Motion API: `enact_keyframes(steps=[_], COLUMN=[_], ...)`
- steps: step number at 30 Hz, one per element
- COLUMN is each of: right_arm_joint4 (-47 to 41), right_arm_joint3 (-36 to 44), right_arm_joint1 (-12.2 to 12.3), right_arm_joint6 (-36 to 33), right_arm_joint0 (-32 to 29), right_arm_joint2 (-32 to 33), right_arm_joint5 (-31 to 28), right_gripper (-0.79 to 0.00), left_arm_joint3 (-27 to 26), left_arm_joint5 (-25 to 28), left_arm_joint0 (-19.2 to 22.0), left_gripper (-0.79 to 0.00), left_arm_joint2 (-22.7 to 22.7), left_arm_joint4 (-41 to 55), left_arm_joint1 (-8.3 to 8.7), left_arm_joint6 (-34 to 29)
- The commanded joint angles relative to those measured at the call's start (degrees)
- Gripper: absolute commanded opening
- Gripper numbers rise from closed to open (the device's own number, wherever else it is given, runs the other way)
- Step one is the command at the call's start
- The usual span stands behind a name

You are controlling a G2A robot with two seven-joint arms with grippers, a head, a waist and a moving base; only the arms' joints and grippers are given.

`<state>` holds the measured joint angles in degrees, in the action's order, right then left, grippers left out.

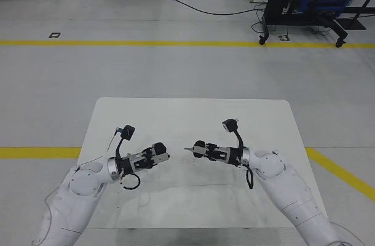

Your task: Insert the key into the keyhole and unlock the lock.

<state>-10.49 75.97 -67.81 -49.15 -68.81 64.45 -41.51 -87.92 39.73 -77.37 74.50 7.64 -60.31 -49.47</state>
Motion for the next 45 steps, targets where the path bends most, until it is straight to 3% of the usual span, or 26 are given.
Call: enact_keyframes(steps=[1,8,11,14,19,23,25,28,31,35,45], right_arm_joint4=[-1.2,-2.2,-2.2,-2.2,-2.2,-2.2,-2.2,-2.2,-2.2,-2.2,-2.2], right_arm_joint3=[0.2,0.3,0.3,0.3,0.3,0.3,0.3,0.3,0.3,0.3,0.3], right_arm_joint1=[0.6,0.8,0.8,0.8,0.8,0.8,0.8,0.8,0.8,0.8,0.8], right_arm_joint6=[0.9,1.5,1.5,1.5,1.5,1.5,1.5,1.5,1.5,1.5,1.5], right_arm_joint0=[-1.8,-2.7,-2.7,-2.7,-2.7,-2.7,-2.7,-2.7,-2.7,-2.7,-2.7], right_arm_joint2=[2.7,3.7,3.7,3.7,3.7,3.7,3.7,3.7,3.7,3.7,3.7], right_arm_joint5=[-2.2,-3.2,-3.2,-3.2,-3.2,-3.2,-3.2,-3.2,-3.2,-3.2,-3.2], right_gripper=[-0.785,-0.785,-0.785,-0.785,-0.785,-0.785,-0.785,-0.785,-0.785,-0.785,-0.785], left_arm_joint3=[-0.3,-0.5,-4.2,-10.5,-24.8,-29.9,-29.2,-27.0,-23.5,-20.5,-17.9], left_arm_joint5=[-0.7,-0.9,-2.3,-3.2,-7.8,-11.7,-11.8,-13.5,-16.8,-22.9,-29.5], left_arm_joint0=[-0.3,-0.3,-1.7,-5.3,-15.9,-22.2,-23.0,-21.4,-18.0,-13.9,-10.2], left_gripper=[0.0,0.0,0.0,0.0,0.0,0.0,0.0,-0.095,-0.212,-0.256,-0.369], left_arm_joint2=[0.5,0.6,3.0,10.2,24.7,28.7,26.5,22.0,16.5,11.0,7.0], left_arm_joint4=[0.9,0.6,-4.1,-13.1,-31.0,-42.4,-46.5,-53.0,-57.9,-62.9,-67.1], left_arm_joint1=[-0.05,-0.05,0.26,1.53,3.44,3.73,3.71,3.59,3.24,2.68,2.17], left_arm_joint6=[2.6,2.9,6.7,6.5,2.0,1.4,1.7,2.4,3.5,3.5,0.9])
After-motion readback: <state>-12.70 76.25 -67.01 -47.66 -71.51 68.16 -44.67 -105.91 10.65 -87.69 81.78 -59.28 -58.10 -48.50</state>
